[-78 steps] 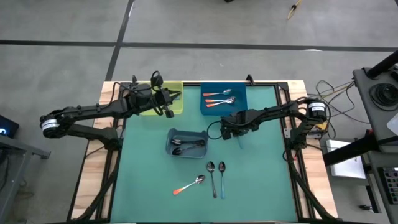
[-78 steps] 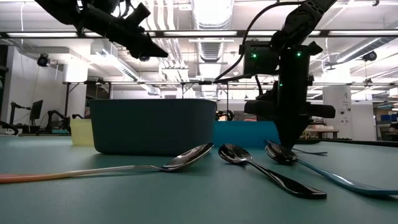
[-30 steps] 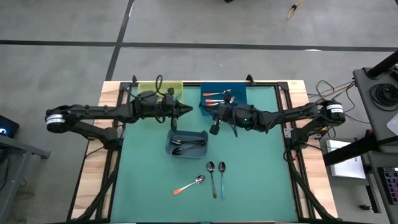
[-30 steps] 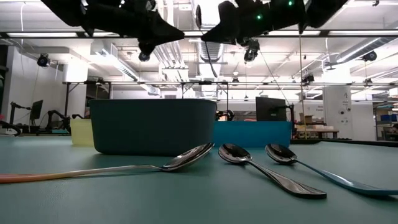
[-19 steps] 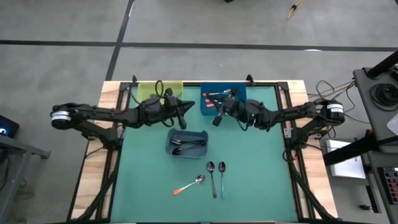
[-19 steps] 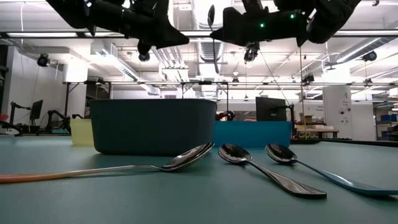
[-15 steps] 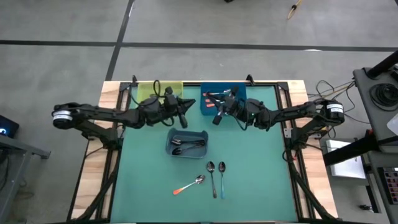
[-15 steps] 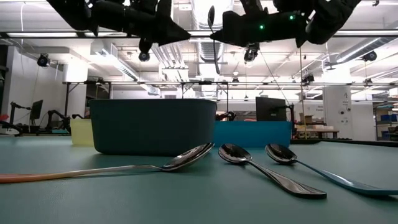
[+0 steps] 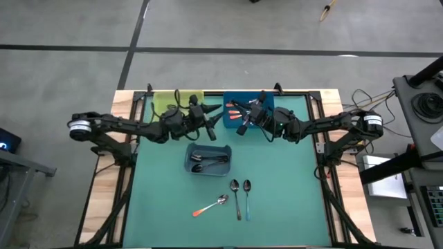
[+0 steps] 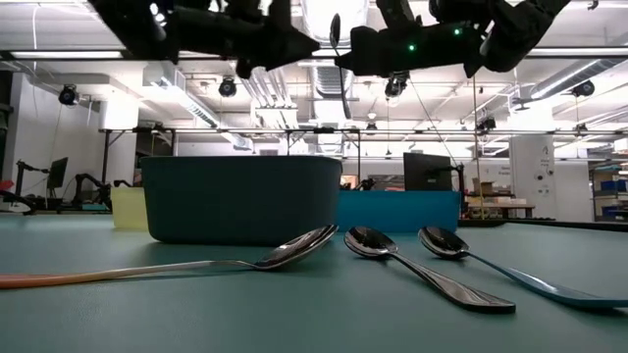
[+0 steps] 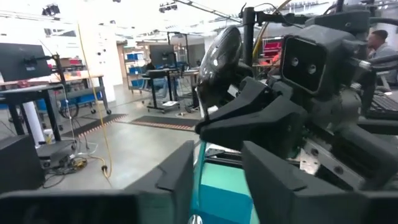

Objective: Sort silverware by color (type)
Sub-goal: Put the blue spoon into the green bin

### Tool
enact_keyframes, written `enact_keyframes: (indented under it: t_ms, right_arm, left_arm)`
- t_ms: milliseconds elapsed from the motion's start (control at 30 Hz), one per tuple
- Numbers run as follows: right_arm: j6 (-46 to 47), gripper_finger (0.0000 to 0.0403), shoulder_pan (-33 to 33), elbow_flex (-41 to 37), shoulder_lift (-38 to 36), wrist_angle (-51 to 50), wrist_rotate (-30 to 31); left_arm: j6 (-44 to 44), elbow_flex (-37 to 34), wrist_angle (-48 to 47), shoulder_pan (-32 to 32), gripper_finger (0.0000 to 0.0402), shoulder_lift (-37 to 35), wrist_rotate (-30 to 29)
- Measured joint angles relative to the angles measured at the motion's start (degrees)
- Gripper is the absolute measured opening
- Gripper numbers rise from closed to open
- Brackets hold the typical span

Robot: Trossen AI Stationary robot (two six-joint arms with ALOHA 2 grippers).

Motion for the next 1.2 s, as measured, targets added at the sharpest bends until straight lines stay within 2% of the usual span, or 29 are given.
enact_keyframes:
  t_ms: [67,200,367,767,933,1067,1200]
  right_arm:
    - [-0.4,0.0013,0.0,0.0,0.0,0.0,0.0]
    - [-0.6,0.0013,0.0,0.0,0.0,-0.8,0.0]
    - [-1.9,0.0013,0.0,-0.1,0.0,-0.9,0.0]
    - [-3.8,0.0013,0.0,-0.1,0.0,-1.4,-0.4]
    - [-4.0,0.0013,0.0,-0.1,0.0,-1.9,-0.4]
    - [-4.1,0.0013,0.0,-0.1,0.0,-2.4,-0.2]
    - [-4.6,0.0013,0.0,-0.1,0.0,-2.4,0.1]
  left_arm:
    - [0.3,2.1,0.3,0.1,0.0148,2.0,-0.6]
    - [3.0,5.2,-0.9,0.1,0.0188,4.6,-5.5]
    - [3.7,6.7,-0.7,0.1,0.02,5.4,-6.0]
    - [1.8,9.7,-0.6,0.1,0.0186,6.7,-4.0]
    - [2.2,12.1,-0.8,0.1,0.0178,9.1,-5.6]
    - [2.5,12.7,-0.7,0.1,0.0157,9.5,-9.1]
    - [2.0,12.7,-0.7,0.0,0.0113,9.4,-9.9]
